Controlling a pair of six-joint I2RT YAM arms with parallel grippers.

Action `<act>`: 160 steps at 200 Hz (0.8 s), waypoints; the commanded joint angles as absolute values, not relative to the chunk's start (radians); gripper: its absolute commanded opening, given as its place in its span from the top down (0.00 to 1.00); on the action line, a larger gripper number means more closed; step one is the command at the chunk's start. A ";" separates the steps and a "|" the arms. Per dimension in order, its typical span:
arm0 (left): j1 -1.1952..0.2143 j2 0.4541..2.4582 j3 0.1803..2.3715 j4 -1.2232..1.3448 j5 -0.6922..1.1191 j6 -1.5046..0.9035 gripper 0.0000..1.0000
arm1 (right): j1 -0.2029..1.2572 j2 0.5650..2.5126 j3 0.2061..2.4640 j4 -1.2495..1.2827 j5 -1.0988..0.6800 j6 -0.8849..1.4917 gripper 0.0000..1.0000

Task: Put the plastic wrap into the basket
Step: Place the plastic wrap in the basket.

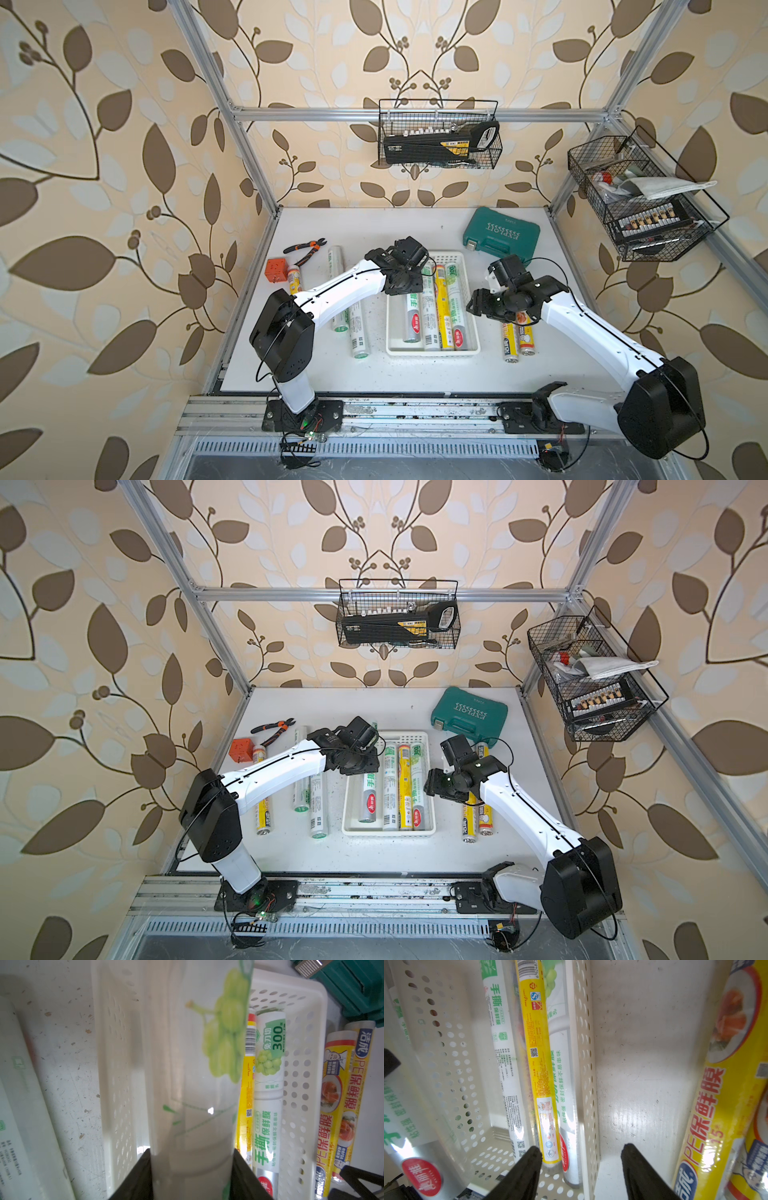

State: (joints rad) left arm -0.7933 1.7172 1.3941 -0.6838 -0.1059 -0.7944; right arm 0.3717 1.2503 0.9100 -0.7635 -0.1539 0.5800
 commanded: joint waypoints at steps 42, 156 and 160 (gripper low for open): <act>-0.800 1.724 1.395 -0.652 -0.107 -0.852 0.63 | 0.369 1.255 0.884 -0.744 -0.167 0.589 0.36; -0.804 1.820 1.399 -0.643 -0.025 -0.801 0.64 | 0.363 1.259 0.882 -0.750 -0.156 0.572 0.36; -0.804 1.824 1.399 -0.641 -0.025 -0.801 0.64 | 0.363 1.259 0.883 -0.750 -0.157 0.573 0.36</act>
